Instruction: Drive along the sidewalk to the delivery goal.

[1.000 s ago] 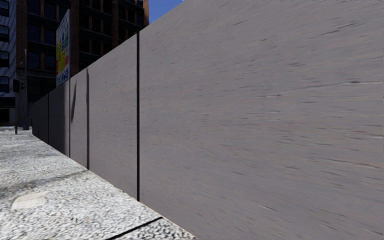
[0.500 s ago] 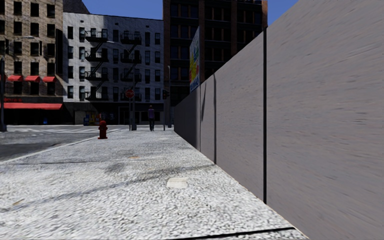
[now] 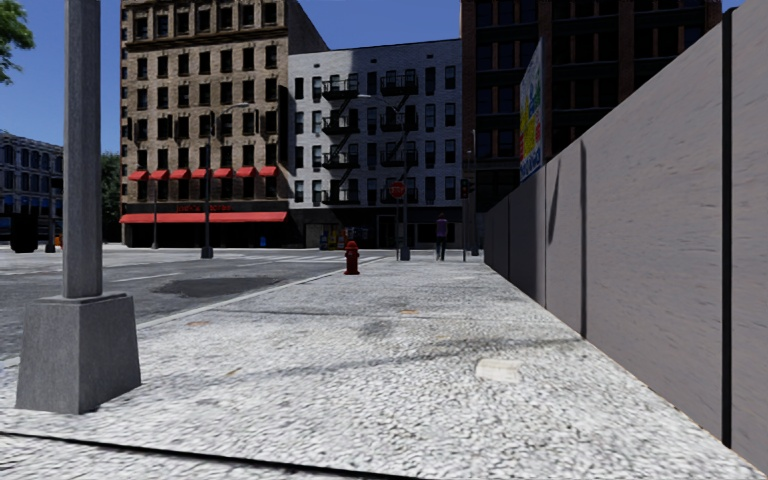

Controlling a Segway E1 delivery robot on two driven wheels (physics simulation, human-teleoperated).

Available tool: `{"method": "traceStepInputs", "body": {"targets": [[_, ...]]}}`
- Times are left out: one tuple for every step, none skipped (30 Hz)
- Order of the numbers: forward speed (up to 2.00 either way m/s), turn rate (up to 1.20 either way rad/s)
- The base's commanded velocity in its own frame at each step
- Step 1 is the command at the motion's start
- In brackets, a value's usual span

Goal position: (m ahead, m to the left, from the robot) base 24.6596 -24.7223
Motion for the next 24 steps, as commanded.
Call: {"method": "traceStepInputs", "body": {"targets": [[0.0,0.0],[0.0,0.0],[0.71,0.0],[0.71,0.0],[1.06,0.0],[1.43,0.0],[1.68,0.0],[2.0,0.0],[2.0,0.0],[2.0,0.0],[2.0,0.0],[2.0,0.0],[2.0,0.0],[2.0,0.0],[2.0,0.0],[2.0,0.0],[2.0,0.0],[2.0,0.0],[2.0,0.0],[2.0,0.0],[2.0,0.0],[2.0,0.0],[2.0,0.0],[2.0,0.0]]}}
